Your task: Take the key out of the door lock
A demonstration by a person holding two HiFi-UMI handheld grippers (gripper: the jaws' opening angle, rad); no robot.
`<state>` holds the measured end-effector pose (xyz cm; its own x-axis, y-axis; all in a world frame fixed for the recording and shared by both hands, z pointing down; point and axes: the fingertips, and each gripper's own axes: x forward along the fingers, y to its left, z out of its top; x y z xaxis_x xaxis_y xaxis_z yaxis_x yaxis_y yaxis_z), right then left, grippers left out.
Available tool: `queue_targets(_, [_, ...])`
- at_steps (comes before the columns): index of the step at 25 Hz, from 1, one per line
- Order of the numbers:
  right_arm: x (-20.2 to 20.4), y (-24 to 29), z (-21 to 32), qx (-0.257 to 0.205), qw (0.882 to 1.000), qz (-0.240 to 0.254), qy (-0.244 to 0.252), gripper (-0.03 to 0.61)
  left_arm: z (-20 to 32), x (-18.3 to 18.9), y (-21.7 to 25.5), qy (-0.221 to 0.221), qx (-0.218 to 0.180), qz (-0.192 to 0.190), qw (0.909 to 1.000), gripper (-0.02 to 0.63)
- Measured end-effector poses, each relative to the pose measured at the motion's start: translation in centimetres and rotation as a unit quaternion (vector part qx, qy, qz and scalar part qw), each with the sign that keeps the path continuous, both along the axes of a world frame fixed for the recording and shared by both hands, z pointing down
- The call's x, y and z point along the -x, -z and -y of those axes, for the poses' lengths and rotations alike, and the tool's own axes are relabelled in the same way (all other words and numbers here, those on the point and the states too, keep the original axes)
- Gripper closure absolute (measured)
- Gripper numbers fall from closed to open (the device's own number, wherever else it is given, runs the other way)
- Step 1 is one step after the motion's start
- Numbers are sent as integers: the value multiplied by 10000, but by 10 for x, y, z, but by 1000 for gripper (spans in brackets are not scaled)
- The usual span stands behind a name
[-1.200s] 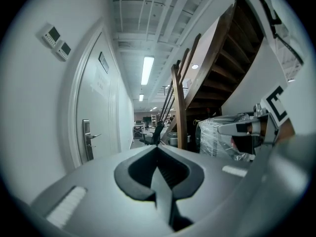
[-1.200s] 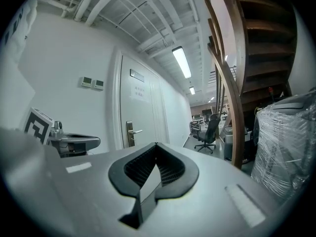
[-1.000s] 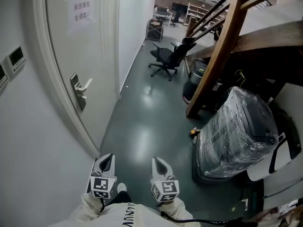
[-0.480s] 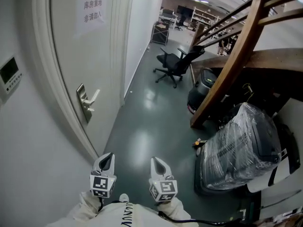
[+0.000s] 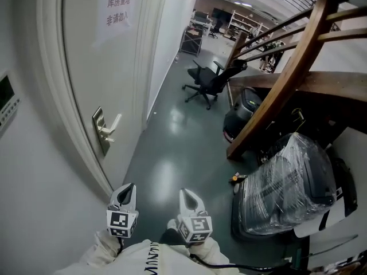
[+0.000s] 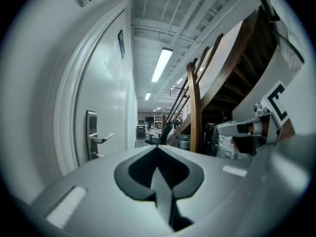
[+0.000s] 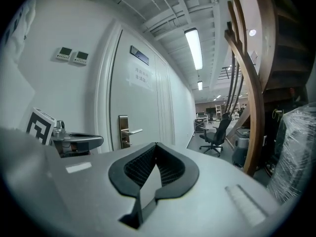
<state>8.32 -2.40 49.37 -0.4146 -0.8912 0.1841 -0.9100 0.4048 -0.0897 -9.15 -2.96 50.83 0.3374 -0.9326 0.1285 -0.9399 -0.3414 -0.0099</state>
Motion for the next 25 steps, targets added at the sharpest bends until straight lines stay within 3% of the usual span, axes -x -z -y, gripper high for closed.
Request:
queue_targets(14, [16,-16,88,134,9987,90,477,577,71,13,-12,425,42,51,9991,614])
queue_targets(25, [16,-26,204,328,9919,221,1208,577,159,2,-14,1059,210,303,9937,614])
